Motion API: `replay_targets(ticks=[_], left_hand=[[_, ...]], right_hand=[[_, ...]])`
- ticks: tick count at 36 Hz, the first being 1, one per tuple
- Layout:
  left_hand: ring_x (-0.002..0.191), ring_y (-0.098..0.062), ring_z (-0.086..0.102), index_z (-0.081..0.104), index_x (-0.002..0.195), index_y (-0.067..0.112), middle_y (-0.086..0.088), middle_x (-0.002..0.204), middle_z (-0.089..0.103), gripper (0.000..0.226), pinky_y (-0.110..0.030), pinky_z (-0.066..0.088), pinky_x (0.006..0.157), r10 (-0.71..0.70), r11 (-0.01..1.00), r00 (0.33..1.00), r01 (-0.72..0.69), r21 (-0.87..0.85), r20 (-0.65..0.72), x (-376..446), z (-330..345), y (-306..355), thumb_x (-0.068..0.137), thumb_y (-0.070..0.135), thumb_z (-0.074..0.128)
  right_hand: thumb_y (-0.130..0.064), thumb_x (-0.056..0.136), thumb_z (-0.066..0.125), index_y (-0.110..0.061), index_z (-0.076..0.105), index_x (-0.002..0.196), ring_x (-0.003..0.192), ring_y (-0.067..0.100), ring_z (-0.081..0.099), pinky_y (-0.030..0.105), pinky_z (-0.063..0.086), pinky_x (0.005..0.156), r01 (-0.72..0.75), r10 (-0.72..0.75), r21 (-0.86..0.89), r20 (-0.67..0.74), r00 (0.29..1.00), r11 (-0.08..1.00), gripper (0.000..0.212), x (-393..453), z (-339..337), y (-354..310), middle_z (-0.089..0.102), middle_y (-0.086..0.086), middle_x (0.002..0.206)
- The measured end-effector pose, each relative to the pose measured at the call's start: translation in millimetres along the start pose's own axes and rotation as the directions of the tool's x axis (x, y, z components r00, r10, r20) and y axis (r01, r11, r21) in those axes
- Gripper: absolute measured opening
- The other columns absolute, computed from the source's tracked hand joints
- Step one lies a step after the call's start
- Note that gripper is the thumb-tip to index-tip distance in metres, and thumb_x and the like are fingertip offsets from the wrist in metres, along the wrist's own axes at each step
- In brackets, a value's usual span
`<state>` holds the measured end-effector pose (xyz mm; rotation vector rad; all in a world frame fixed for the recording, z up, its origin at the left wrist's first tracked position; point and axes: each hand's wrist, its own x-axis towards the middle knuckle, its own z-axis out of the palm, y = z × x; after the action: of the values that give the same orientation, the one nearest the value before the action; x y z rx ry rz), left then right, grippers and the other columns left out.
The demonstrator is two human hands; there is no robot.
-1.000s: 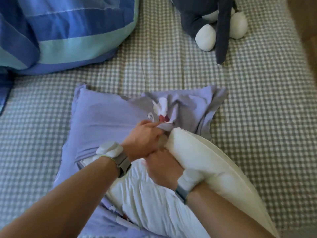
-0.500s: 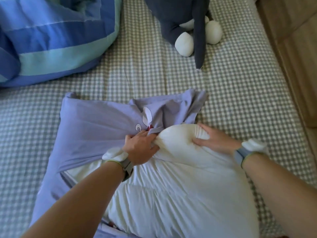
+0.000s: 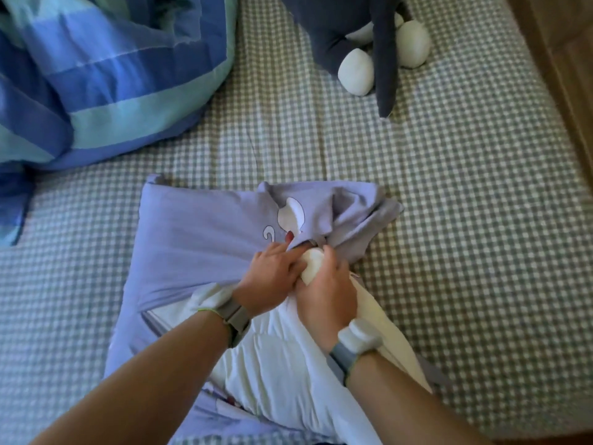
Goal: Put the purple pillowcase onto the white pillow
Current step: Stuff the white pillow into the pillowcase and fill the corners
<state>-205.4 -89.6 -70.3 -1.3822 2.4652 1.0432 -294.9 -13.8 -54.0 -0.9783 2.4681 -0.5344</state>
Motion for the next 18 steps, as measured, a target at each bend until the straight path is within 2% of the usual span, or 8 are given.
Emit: replay_targets(ticks=[2,3,5,7,10,13,15,18], left_hand=[[0.113,-0.028,0.052,0.055,0.136,0.037,-0.001,0.124,0.062,0.049,-0.035,0.035,0.080,-0.030,0.999,0.999,0.030,0.029,-0.013,-1,12,-7,0.089,0.035,0.038],[0.111,-0.029,0.053,0.058,0.132,0.035,0.000,0.120,0.064,0.048,-0.036,0.036,0.080,-0.033,0.999,0.999,0.034,0.043,-0.033,-2,15,-8,0.087,0.032,0.041],[0.109,-0.028,0.055,0.059,0.131,0.035,0.005,0.117,0.065,0.048,-0.039,0.040,0.083,-0.018,0.997,0.996,0.024,0.078,-0.087,-7,21,-7,0.085,0.029,0.045],[0.107,-0.025,0.053,0.056,0.134,0.038,0.009,0.115,0.065,0.050,-0.040,0.041,0.085,0.005,0.995,0.992,0.007,0.095,-0.126,-8,26,-4,0.086,0.029,0.048],[0.108,-0.026,0.050,0.055,0.132,0.035,0.008,0.114,0.062,0.048,-0.040,0.038,0.085,0.024,0.997,0.987,-0.011,0.081,-0.158,-8,23,0,0.085,0.027,0.050],[0.107,-0.029,0.049,0.058,0.126,0.029,0.002,0.120,0.058,0.054,-0.038,0.036,0.081,-0.004,0.999,0.996,0.009,0.048,-0.091,-15,17,-2,0.079,0.037,0.035],[0.112,-0.033,0.050,0.060,0.130,0.024,-0.001,0.127,0.057,0.064,-0.042,0.042,0.087,-0.060,0.996,0.998,0.061,0.065,-0.015,-24,6,-18,0.077,0.047,0.033],[0.123,-0.025,0.055,0.070,0.119,0.020,0.003,0.130,0.061,0.032,-0.033,0.042,0.097,-0.213,0.965,0.971,0.226,-0.132,0.104,-54,-35,-49,0.091,0.027,0.058]], right_hand=[[-0.044,0.081,0.067,-0.034,0.049,0.127,0.098,0.021,0.063,0.029,0.045,0.068,0.078,-0.100,0.083,0.308,0.946,0.993,0.050,20,-23,11,0.061,-0.007,0.109],[-0.043,0.082,0.070,-0.040,0.047,0.125,0.103,0.010,0.059,0.019,0.045,0.073,0.084,-0.174,0.191,0.521,0.836,0.978,0.049,35,-44,19,0.058,-0.018,0.110],[-0.039,0.084,0.075,-0.047,0.035,0.140,0.123,-0.009,0.043,0.009,0.036,0.094,-0.019,-0.268,0.324,0.813,0.517,0.946,0.070,60,-97,37,0.044,-0.032,0.125],[-0.041,0.082,0.078,-0.054,0.011,0.147,0.135,-0.014,0.029,0.015,0.030,0.110,-0.008,-0.285,0.311,0.880,0.379,0.950,0.094,68,-130,57,0.027,-0.036,0.143],[-0.059,0.075,0.074,-0.049,-0.012,0.151,0.147,0.005,0.016,0.028,0.020,0.118,0.348,-0.308,0.132,0.798,0.518,0.928,0.115,41,-127,74,0.010,-0.018,0.161],[-0.061,0.082,0.061,-0.046,-0.022,0.149,0.150,0.017,-0.011,0.036,0.001,0.122,0.578,-0.415,0.030,0.726,0.549,0.815,0.108,1,-102,64,-0.012,-0.004,0.164],[-0.054,0.086,0.058,-0.051,-0.022,0.147,0.150,0.028,-0.006,0.044,0.004,0.122,0.586,-0.420,0.033,0.730,0.539,0.810,0.101,-17,-80,43,-0.008,0.006,0.164],[-0.043,0.092,0.057,-0.052,-0.015,0.148,0.141,0.041,0.017,0.052,0.022,0.116,0.607,-0.423,0.037,0.752,0.507,0.794,0.092,-41,-42,12,0.005,0.012,0.161]])
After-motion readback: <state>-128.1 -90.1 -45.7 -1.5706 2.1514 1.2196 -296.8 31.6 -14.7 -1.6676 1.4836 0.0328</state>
